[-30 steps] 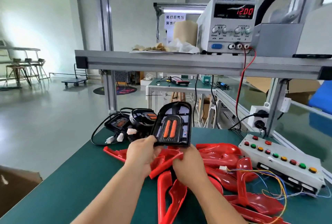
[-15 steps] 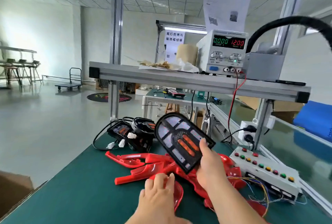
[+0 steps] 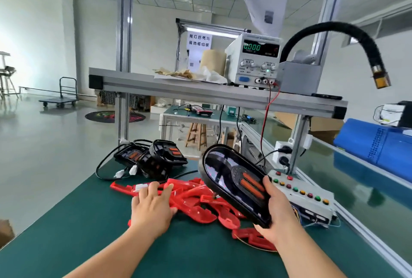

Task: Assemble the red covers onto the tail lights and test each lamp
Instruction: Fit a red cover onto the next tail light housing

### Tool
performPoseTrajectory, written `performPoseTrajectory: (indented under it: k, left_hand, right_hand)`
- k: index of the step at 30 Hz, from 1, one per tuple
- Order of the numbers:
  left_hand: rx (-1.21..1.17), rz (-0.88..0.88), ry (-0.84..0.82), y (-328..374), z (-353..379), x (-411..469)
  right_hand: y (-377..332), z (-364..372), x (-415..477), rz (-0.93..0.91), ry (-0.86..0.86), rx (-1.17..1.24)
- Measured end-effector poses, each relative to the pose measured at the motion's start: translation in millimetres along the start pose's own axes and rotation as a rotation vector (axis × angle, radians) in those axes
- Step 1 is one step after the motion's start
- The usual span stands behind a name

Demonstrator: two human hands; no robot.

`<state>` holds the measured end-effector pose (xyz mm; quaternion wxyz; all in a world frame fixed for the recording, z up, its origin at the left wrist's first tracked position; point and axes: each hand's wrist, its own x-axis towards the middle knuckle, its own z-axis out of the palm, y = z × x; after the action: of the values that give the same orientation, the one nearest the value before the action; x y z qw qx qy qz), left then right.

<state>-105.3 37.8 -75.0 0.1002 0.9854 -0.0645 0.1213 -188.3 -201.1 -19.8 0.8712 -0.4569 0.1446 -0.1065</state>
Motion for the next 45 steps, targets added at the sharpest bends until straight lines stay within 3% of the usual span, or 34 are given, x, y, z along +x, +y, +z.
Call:
performPoseTrajectory:
  k: [2,4,6,7,9,12,13,15,18,22,25,29,32,36,42,45]
  left_hand:
    - [-0.072,-0.013,-0.027,1.9,3.4,-1.4]
    - [-0.219,-0.011,0.046,8.8,1.6,-5.6]
    - [-0.597,0.005,0.168,14.6,-2.6,-9.7]
    - [-0.872,-0.032,0.126,18.7,-8.0,-13.3]
    - [-1.338,-0.150,-0.190,23.4,-17.0,-25.0]
    - [-1.501,-0.213,-0.798,18.3,-21.8,-36.7]
    - [-1.522,-0.195,-0.927,15.5,-19.7,-37.1]
    - [-1.627,-0.206,-1.033,14.0,-16.4,-38.1]
    - [-1.768,-0.167,-1.065,14.9,-13.6,-41.7]
    - [-1.803,0.092,-1.143,13.9,-13.5,-46.4]
    - [-1.793,0.244,-1.131,12.4,-14.5,-44.0]
    - [-1.908,0.125,-0.989,12.1,-21.8,-41.5]
    - [-2.044,-0.007,-0.781,23.0,-32.5,-40.7]
    - [-2.207,0.139,-0.389,63.9,-41.1,-47.7]
    - [-2.111,0.125,-0.328,77.3,-21.9,-74.4]
    - [-1.979,-0.118,-0.148,58.4,-31.0,-57.1]
  right_hand:
    - [8.1,-10.4,-3.1,0.026,-0.038,-0.057]
    - [16.7,-16.3,-8.3,0.052,-0.050,-0.103]
    - [24.7,-17.5,-15.3,0.076,-0.054,-0.129]
    - [28.9,-18.0,-17.7,0.088,-0.059,-0.164]
    - [36.5,-21.1,-22.0,0.107,-0.069,-0.233]
    - [42.9,-29.2,-28.8,0.140,-0.097,-0.275]
    - [44.1,-30.7,-30.8,0.146,-0.106,-0.294]
    - [46.9,-30.8,-34.1,0.138,-0.133,-0.360]
    - [52.3,-28.9,-35.9,0.073,-0.209,-0.455]
    - [50.2,-29.5,-34.9,-0.036,-0.335,-0.529]
    - [42.8,-26.0,-31.2,-0.103,-0.326,-0.635]
    - [27.5,-22.6,-22.3,-0.233,-0.086,-0.780]
    - [28.0,-20.0,-24.8,-0.225,0.142,-0.570]
    - [67.8,4.5,-50.5,-0.047,-0.024,-0.308]
    - [75.4,18.2,-47.6,-0.068,0.125,0.088]
    - [61.8,10.2,-42.1,-0.073,0.157,0.015]
